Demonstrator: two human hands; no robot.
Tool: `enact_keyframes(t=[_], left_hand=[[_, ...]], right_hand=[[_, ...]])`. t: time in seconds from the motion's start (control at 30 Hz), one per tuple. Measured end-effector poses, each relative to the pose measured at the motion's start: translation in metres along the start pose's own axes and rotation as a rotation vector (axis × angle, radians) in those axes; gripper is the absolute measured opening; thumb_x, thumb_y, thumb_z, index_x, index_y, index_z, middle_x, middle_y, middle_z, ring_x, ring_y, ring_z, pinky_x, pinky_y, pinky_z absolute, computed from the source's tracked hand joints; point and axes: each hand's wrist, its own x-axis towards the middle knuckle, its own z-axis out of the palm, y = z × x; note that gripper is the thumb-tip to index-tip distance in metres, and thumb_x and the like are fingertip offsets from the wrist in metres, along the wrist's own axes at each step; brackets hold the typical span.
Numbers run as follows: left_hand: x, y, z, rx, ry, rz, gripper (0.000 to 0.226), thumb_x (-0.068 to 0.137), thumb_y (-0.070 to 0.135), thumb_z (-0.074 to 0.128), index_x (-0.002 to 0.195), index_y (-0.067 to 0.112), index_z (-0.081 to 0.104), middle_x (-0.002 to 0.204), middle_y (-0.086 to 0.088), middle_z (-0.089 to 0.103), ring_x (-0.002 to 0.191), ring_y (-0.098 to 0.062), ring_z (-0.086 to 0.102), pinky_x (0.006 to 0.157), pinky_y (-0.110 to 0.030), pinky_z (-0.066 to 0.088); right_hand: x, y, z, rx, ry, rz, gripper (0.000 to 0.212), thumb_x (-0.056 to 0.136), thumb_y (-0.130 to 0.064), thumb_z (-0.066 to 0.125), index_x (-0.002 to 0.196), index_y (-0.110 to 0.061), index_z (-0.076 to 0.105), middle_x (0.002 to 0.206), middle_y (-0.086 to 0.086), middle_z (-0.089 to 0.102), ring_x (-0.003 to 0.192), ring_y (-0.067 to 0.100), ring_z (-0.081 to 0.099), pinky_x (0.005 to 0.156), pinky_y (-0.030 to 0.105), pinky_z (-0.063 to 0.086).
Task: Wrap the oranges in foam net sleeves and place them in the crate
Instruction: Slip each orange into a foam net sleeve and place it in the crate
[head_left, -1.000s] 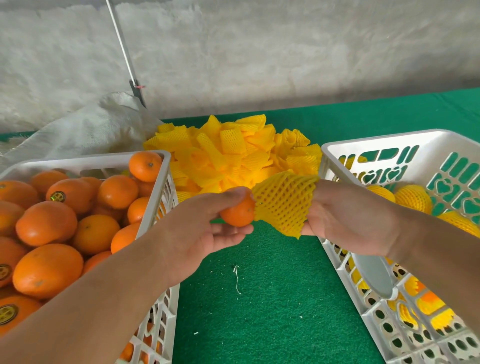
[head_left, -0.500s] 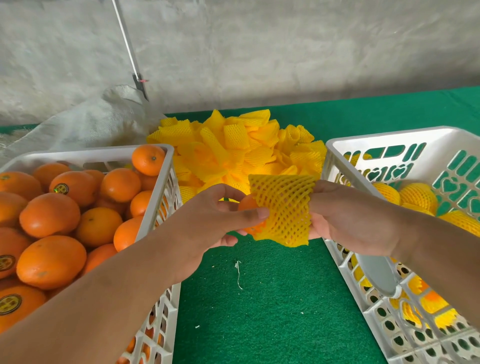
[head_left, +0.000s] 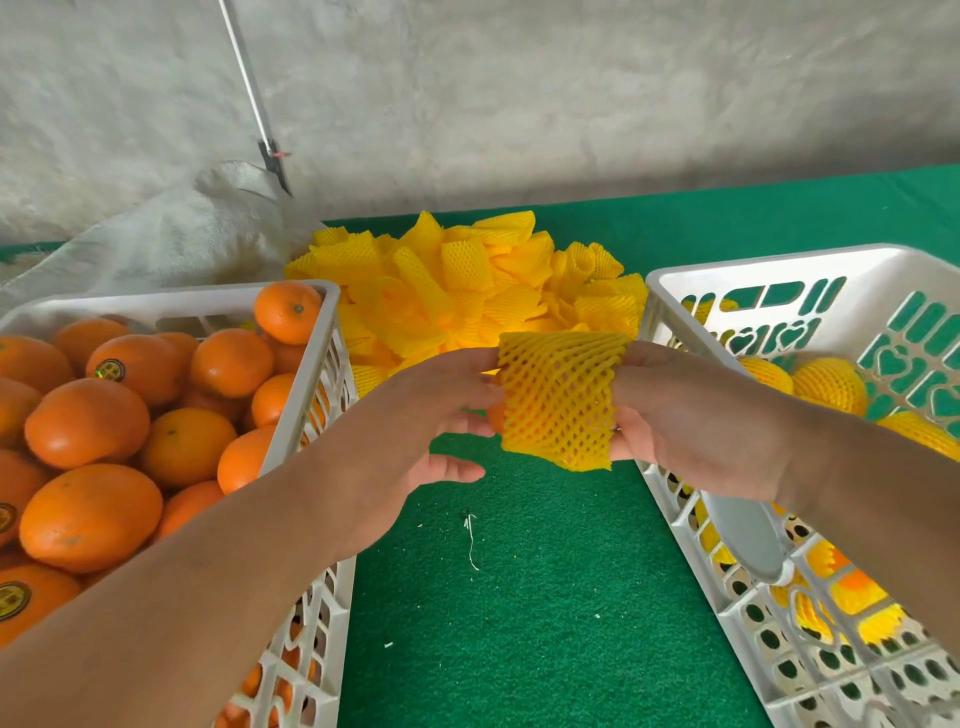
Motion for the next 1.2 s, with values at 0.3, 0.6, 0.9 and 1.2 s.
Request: enact_keyframes(t=[0.3, 0.6, 0.9, 1.2], left_hand=[[-0.004, -0.004, 0.008, 0.347, 0.146, 0.183, 0.036, 0.082, 0.047, 0.086, 0.112, 0.04, 0.069, 0.115, 0.023, 0.076, 0.083, -0.014, 0.081, 0.092, -0.048, 0.057], [-0.005, -0.003, 0.01, 0.368, 0.109, 0.109, 0.026, 0.086, 0.046, 0.082, 0.102, 0.033, 0.066, 0.093, 0.016, 0.081, 0.076, -0.012, 0.08, 0.082, -0.033, 0.048], [0.001, -0.002, 0.01, 0.203, 0.118, 0.013, 0.013, 0.099, 0.033, 0.072, 0.096, 0.021, 0.068, 0.136, 0.003, 0.067, 0.084, -0.023, 0.082, 0.109, -0.044, 0.041], [0.008, -0.008, 0.008, 0.101, 0.141, 0.121, 0.013, 0.102, 0.018, 0.068, 0.09, 0.015, 0.064, 0.09, 0.001, 0.06, 0.071, 0.003, 0.064, 0.071, -0.032, 0.063]], right_hand=[[-0.002, 0.0, 0.0, -0.183, 0.153, 0.038, 0.021, 0.098, 0.011, 0.038, 0.087, 0.0, 0.052, 0.069, 0.003, 0.061, 0.067, 0.018, 0.06, 0.067, 0.02, 0.056], [-0.01, -0.014, 0.012, -0.589, 0.134, 0.067, 0.03, 0.091, -0.011, 0.054, 0.071, -0.015, 0.032, 0.048, -0.015, 0.03, 0.042, 0.007, 0.028, 0.051, 0.025, 0.028], [-0.002, -0.005, 0.006, -0.34, 0.05, 0.034, 0.025, 0.1, 0.004, 0.049, 0.116, 0.02, 0.039, 0.106, 0.045, 0.042, 0.087, 0.053, 0.037, 0.101, 0.075, 0.01], [0.001, -0.001, 0.0, -0.339, -0.004, -0.003, 0.034, 0.102, -0.004, 0.053, 0.124, 0.019, 0.041, 0.121, 0.045, 0.044, 0.108, 0.062, 0.048, 0.107, 0.074, 0.04]])
